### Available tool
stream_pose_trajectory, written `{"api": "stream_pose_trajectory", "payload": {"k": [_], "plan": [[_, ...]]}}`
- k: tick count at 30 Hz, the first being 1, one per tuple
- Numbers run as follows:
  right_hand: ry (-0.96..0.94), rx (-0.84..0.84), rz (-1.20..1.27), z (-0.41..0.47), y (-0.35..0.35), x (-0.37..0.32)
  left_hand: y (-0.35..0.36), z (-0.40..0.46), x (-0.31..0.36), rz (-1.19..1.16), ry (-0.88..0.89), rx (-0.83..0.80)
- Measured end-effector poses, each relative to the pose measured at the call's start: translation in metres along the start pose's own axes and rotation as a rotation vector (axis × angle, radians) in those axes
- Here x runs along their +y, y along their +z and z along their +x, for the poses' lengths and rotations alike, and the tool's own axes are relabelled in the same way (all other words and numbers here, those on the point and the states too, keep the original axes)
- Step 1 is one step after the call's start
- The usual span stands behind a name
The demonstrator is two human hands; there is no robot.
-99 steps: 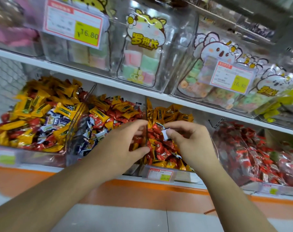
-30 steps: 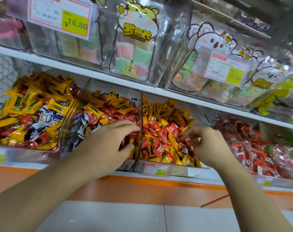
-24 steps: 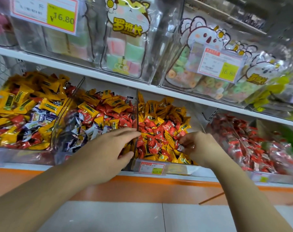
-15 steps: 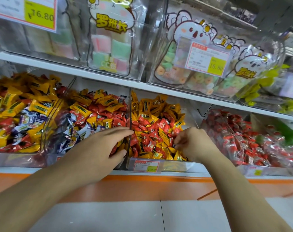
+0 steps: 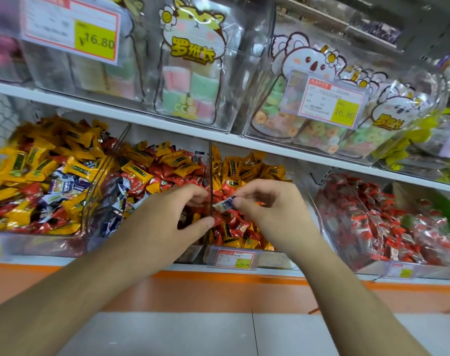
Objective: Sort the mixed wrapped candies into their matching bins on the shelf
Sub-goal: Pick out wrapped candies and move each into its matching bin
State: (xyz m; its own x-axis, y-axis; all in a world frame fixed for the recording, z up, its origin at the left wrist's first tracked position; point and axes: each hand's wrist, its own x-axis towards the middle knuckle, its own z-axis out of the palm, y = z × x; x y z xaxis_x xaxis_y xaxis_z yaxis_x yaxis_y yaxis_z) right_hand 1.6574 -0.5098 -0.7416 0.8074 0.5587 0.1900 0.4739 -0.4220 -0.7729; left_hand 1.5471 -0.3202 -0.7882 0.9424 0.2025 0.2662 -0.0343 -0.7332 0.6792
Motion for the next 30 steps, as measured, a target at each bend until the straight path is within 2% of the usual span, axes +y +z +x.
{"api": "stream_pose_trajectory", "payload": {"k": [5,8,10,13,19,24,30], "plan": [[-0.041,-0.061,0.126,0.001,0.024,-0.016,-0.013,-0.001,0.001,-0.037,-0.036,0.101],[-0.021,0.025,0.117,0.007,0.018,-0.006,-0.02,0.0,-0.007,0.072,-0.058,0.155],[-0.008,0.127,0.017,0.011,0.009,0.008,-0.024,0.001,-0.012,0.174,-0.077,0.152],[0.057,0.203,-0.226,0.013,-0.003,0.027,-0.024,0.001,-0.016,0.219,-0.059,0.075],[0.156,0.072,-0.553,0.015,-0.016,0.044,-0.008,-0.003,-0.005,0.151,0.024,-0.198],[0.255,0.013,-0.549,0.015,-0.018,0.05,0.003,-0.008,0.002,0.175,0.012,-0.346],[0.285,-0.101,-0.493,0.016,-0.018,0.06,0.004,-0.006,-0.001,0.166,0.023,-0.315]]}}
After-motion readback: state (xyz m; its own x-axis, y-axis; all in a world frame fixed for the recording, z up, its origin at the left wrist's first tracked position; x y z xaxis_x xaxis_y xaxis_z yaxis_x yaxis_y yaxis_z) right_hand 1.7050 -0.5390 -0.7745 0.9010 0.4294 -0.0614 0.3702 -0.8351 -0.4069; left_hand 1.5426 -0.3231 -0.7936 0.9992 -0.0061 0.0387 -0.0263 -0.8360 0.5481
